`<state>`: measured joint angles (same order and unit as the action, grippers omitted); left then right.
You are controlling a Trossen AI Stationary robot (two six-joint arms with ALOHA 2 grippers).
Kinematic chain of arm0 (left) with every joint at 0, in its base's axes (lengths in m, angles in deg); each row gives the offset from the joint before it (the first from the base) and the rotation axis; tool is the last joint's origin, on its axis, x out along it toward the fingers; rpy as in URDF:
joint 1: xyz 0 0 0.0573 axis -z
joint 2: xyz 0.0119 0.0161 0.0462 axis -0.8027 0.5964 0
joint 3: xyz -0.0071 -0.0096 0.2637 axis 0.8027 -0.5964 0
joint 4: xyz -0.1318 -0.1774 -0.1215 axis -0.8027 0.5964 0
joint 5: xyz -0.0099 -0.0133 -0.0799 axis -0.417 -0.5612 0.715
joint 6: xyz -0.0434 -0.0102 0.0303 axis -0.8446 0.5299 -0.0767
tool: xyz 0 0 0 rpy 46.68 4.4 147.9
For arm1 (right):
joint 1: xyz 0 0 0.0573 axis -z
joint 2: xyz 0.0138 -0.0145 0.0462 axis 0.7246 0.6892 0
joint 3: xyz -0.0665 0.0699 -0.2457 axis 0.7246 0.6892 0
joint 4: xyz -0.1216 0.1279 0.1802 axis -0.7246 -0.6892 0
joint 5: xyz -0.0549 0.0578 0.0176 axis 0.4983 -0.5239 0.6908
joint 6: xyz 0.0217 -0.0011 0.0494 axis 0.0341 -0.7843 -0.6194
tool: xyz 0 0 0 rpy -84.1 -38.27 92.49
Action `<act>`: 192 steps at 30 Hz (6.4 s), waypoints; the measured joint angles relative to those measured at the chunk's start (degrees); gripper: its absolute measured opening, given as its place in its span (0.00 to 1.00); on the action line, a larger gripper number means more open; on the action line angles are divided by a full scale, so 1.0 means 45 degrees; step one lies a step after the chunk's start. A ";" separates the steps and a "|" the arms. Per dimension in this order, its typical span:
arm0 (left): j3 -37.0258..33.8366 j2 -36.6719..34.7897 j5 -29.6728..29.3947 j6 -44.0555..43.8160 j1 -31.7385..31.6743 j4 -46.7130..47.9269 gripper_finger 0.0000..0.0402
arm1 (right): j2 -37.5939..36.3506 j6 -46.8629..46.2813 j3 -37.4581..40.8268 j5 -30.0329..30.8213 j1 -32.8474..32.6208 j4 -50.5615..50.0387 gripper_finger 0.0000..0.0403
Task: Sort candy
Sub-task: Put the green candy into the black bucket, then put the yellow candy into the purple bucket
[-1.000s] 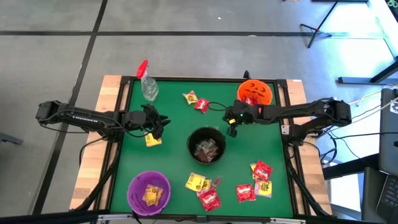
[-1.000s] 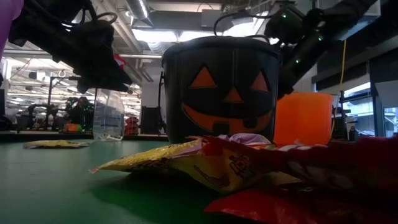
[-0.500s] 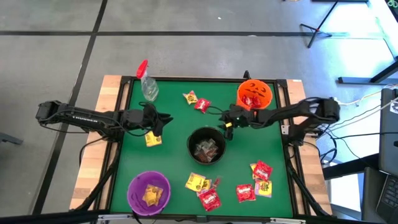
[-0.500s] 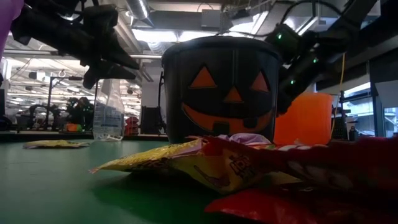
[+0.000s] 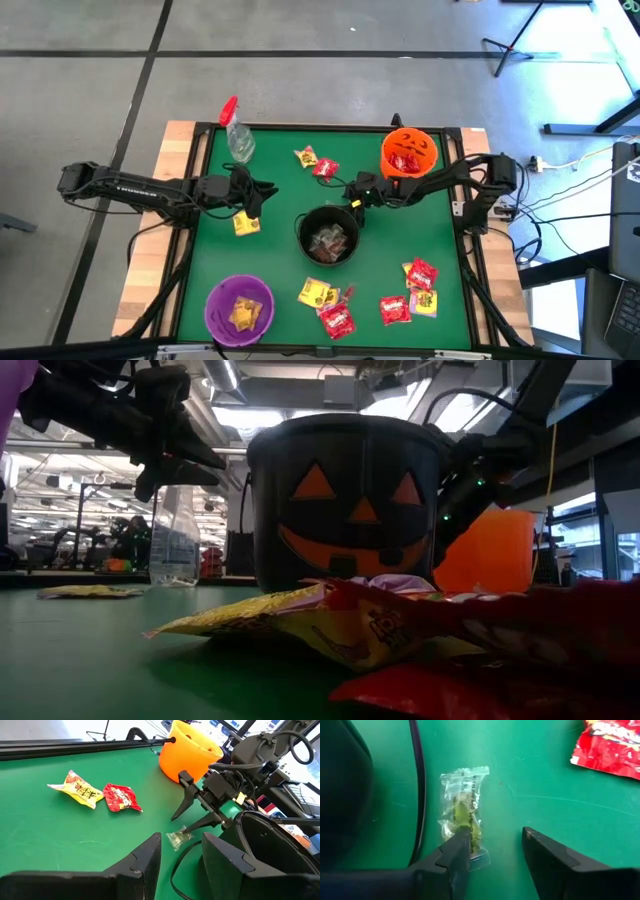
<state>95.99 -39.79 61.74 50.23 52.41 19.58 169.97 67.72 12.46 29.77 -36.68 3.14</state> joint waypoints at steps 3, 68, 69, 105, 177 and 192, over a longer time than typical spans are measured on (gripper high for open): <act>0.0000 0.0002 0.0010 0.0002 0.0000 0.0010 0.33 | 0.0046 0.0015 -0.0094 0.0016 0.0000 -0.0489 0.38; -0.0015 0.0000 -0.0276 0.1081 -0.0001 0.0028 0.33 | -0.5632 0.1337 -0.1124 -0.0861 -0.3459 -0.1808 0.00; -0.0015 0.0000 -0.0276 0.1166 -0.0004 0.0026 0.33 | -0.5415 0.1633 -0.1304 -0.0920 -0.3524 -0.2117 0.00; 0.4600 0.0622 0.0631 0.2428 -0.0005 0.9264 0.33 | -0.4882 0.2405 -0.1667 0.0492 -0.3498 -0.2022 0.35; 0.5632 0.8814 0.4532 0.4071 0.0223 1.3113 0.16 | -0.4908 0.2686 -0.1663 0.0817 -0.3497 -0.2018 0.35; 0.9825 0.8755 0.4326 0.3712 0.0831 1.7534 0.09 | -0.4908 0.2689 -0.1658 0.1077 -0.3502 -0.2023 0.35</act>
<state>140.20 -0.39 81.21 66.94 56.15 98.48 147.88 79.82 5.00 34.62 -52.44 -5.96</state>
